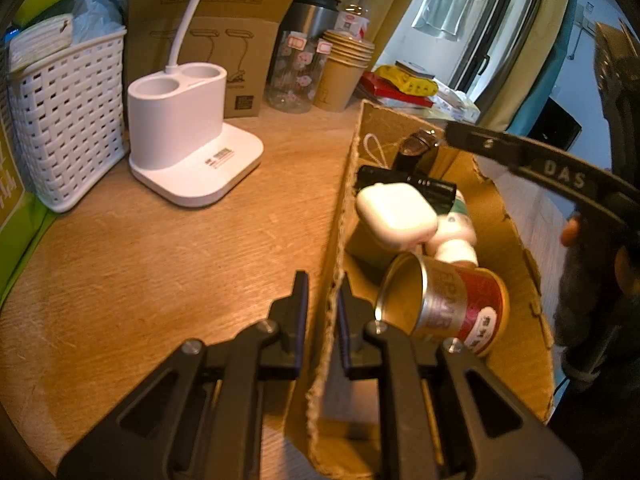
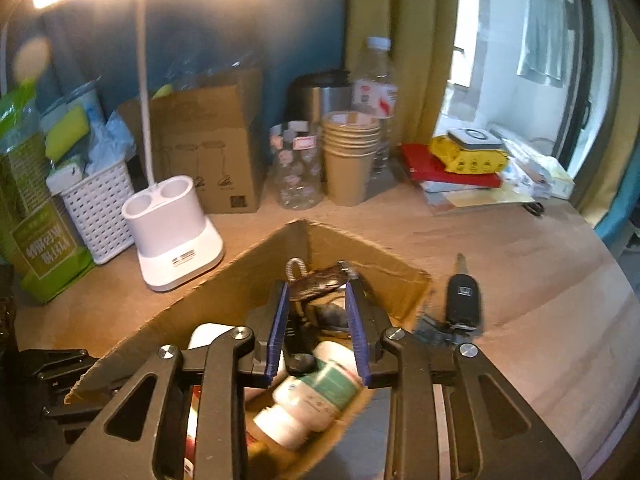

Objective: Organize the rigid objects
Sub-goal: 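Move the right tool to the black car key and close on it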

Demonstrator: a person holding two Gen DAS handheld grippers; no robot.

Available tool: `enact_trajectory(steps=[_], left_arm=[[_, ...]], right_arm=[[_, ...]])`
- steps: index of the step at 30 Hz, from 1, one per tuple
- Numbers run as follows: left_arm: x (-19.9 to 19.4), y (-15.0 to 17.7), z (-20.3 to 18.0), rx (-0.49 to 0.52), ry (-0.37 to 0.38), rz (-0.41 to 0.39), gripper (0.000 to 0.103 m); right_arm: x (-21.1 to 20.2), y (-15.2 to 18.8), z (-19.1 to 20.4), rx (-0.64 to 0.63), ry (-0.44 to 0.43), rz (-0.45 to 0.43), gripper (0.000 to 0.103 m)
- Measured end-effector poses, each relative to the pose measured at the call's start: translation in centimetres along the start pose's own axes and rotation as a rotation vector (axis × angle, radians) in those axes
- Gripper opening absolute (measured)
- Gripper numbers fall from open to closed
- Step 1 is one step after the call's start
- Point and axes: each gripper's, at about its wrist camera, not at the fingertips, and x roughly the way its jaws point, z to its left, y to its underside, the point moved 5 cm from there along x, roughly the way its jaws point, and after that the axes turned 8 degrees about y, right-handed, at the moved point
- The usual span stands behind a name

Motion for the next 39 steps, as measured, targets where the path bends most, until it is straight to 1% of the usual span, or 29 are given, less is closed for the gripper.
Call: enact_trajectory(steps=[15,16,17,19,28,39], left_arm=[[0.0,0.0,0.0,0.000,0.000,0.000,0.014],[0.0,0.0,0.0,0.000,0.000,0.000,0.014],[0.0,0.0,0.0,0.000,0.000,0.000,0.014],[0.0,0.0,0.0,0.000,0.000,0.000,0.014],[0.0,0.0,0.0,0.000,0.000,0.000,0.014],[0.0,0.0,0.0,0.000,0.001,0.000,0.014]], right_arm=[[-0.9,0.3,-4.7,0.096,0.057,-0.021,0.033],[-0.9,0.4,-5.1,0.106,0.061,-0.021,0.035],[-0.9,0.4,-5.6,0.118,0.066,-0.021,0.041],[-1.0,0.5,-6.3,0.137,0.074,-0.025,0.046],[-0.3,0.9,-8.2,0.173,0.102,-0.015,0.046],[2.2,1.7,-10.7,0.209,0.146,0.025,0.046]])
